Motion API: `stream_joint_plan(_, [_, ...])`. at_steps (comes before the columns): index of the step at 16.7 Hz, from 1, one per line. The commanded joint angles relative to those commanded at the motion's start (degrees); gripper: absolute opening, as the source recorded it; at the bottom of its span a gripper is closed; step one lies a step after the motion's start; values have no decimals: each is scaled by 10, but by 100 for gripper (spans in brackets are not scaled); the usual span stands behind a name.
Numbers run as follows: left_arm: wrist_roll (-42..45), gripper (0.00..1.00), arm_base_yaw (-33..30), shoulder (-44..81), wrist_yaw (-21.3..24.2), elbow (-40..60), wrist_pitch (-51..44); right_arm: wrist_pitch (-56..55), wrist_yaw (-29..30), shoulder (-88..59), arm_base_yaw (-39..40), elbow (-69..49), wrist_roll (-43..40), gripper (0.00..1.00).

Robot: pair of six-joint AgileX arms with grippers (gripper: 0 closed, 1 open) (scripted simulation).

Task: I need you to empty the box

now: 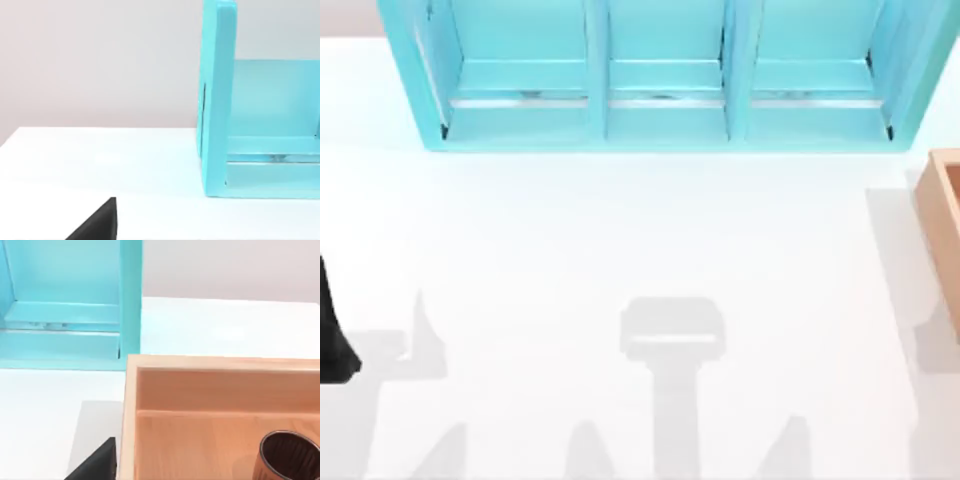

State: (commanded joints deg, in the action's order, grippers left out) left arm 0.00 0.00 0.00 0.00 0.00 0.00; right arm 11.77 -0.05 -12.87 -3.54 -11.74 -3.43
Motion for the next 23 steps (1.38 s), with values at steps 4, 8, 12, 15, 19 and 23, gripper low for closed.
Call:
stream_joint_plan(4, [0, 100, 0, 0, 0, 0, 0, 150, -1, -196, -44, -148, -42, 100])
stream_joint_plan(8, [0, 100, 0, 0, 0, 0, 0, 313, -1, -420, -91, -309, -88, 100])
stream_joint_plan(12, [0, 100, 0, 0, 0, 0, 0, 455, -2, -618, -133, -451, -129, 100])
stream_joint_plan(15, [0, 100, 0, 0, 0, 0, 0, 532, -2, -718, -155, -527, -150, 100])
stream_joint_plan(19, [0, 100, 0, 0, 0, 0, 0, 571, -3, -767, -167, -566, -162, 100])
stream_joint_plan(23, [0, 100, 0, 0, 0, 0, 0, 570, -2, -765, -164, -564, -161, 100])
